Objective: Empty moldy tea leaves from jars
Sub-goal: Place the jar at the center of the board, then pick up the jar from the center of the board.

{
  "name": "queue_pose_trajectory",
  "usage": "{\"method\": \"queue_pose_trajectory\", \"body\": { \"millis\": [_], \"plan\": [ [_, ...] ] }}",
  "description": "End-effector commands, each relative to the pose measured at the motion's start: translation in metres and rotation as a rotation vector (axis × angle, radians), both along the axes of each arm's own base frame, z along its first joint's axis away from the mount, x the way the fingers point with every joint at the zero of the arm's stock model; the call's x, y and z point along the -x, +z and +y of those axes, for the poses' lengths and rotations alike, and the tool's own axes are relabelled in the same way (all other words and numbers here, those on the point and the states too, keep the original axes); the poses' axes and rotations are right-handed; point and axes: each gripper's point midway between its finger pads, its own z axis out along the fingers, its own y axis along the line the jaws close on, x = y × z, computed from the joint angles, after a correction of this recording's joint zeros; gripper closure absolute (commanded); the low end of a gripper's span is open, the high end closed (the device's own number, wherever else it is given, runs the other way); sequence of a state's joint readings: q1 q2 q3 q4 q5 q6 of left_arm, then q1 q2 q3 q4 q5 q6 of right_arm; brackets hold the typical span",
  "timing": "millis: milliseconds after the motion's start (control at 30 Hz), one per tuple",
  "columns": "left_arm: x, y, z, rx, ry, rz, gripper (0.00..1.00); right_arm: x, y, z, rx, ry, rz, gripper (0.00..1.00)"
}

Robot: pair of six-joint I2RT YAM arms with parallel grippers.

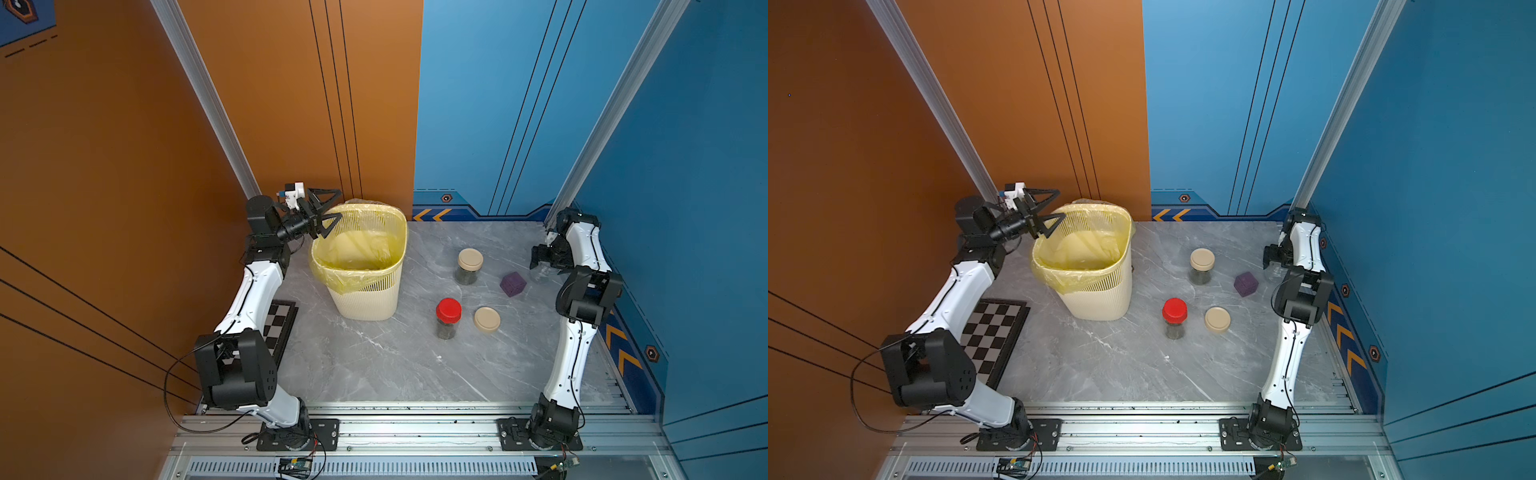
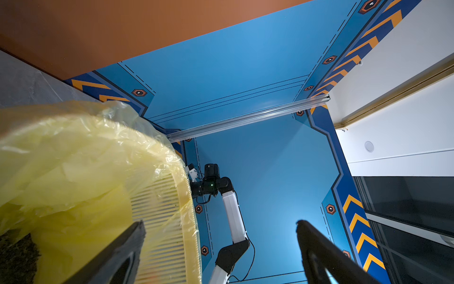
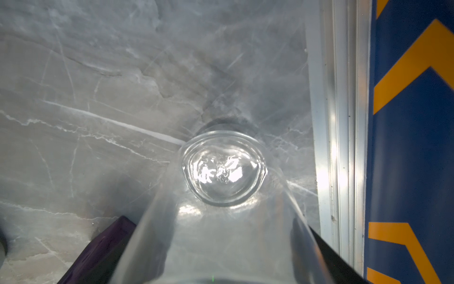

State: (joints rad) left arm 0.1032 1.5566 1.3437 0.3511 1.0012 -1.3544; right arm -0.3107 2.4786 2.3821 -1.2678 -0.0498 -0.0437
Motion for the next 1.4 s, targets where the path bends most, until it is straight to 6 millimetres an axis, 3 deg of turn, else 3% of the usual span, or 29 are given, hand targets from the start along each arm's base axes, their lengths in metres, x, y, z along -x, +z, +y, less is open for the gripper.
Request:
{"method": "queue_pose_trajectory", "body": {
  "millis": [0,133,433,667,867,1167,1233,1367],
  "plan": [
    [0.002,-0.004,-0.008,-0.001,-0.045,-0.004,0.02,0.001,-0.002,0.001,-0.026,-0.024,0.008,0.11],
    [0.004,-0.001,-0.011,0.004,-0.053,-0.004,0.02,0.000,0.000,-0.001,-0.021,-0.026,0.002,0.00],
    [0.008,0.004,-0.013,0.009,-0.058,-0.008,0.02,-0.001,0.014,-0.005,-0.009,-0.036,-0.026,0.00],
    [0.016,0.011,-0.020,0.014,-0.079,-0.014,0.02,-0.007,0.061,-0.017,0.033,-0.087,-0.151,0.00],
    [0.029,0.019,-0.021,0.024,-0.059,-0.018,0.02,-0.013,0.111,-0.008,0.010,-0.092,-0.292,0.00],
    [0.058,0.013,-0.026,-0.066,-0.010,0.010,0.02,-0.003,0.167,0.035,-0.059,-0.058,-0.419,0.00],
    [0.066,0.008,-0.029,-0.122,0.013,0.025,0.02,0.003,0.179,0.055,-0.076,-0.038,-0.439,0.00],
    [0.088,-0.008,-0.043,-0.279,0.039,0.043,0.02,0.014,0.177,0.100,-0.126,0.027,-0.423,0.00]
  ]
}}
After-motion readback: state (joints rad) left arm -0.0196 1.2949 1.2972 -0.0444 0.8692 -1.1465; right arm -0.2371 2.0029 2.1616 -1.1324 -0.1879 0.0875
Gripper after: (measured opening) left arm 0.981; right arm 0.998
